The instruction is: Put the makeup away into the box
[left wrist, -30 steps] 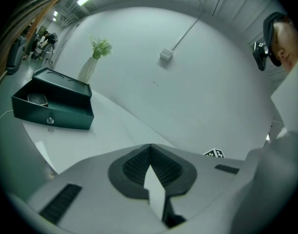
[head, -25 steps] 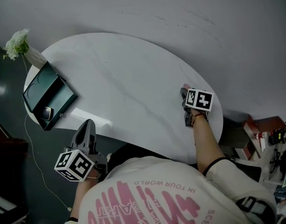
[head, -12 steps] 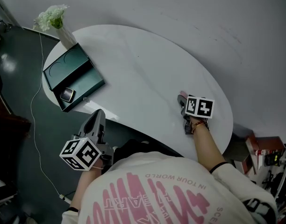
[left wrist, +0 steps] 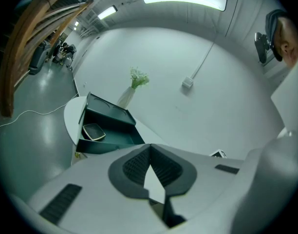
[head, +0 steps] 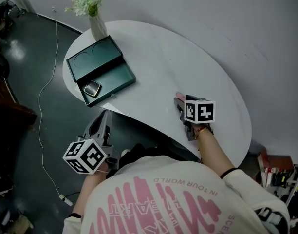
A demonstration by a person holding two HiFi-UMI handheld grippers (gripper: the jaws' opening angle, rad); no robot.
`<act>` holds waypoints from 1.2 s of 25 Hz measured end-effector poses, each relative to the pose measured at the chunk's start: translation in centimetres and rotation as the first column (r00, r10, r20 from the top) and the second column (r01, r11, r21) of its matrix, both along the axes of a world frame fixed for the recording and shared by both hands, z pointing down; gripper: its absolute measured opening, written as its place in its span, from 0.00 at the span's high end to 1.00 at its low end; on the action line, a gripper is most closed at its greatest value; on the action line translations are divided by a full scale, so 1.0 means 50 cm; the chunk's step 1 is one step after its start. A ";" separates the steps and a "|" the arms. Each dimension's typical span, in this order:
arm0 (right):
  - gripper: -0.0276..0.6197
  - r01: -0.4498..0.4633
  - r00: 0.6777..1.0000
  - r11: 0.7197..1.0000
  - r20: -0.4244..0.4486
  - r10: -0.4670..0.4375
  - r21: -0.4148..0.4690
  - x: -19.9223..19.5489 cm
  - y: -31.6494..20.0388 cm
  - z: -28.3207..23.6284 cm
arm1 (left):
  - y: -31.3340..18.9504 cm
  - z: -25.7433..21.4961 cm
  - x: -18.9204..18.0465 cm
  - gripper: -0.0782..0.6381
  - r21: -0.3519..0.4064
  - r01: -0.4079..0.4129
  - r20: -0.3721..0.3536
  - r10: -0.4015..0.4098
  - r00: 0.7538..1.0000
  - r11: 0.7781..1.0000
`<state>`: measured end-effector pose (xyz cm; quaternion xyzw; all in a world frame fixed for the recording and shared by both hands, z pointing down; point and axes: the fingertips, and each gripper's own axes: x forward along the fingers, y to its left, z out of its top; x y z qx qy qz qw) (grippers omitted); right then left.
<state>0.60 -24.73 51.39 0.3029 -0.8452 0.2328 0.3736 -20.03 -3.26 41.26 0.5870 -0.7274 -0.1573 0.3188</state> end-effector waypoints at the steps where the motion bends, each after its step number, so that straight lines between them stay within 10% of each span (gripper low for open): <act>1: 0.60 0.016 1.000 1.000 0.004 -0.016 0.002 -0.021 0.007 -0.005 | 0.012 0.001 -0.013 0.89 -0.001 0.010 -0.002 -0.010 1.000 1.000; 30: 0.60 0.364 0.927 0.931 0.088 -0.366 0.037 -0.465 0.237 -0.083 | 0.304 0.024 -0.291 0.89 0.014 0.280 0.001 -0.280 0.960 0.960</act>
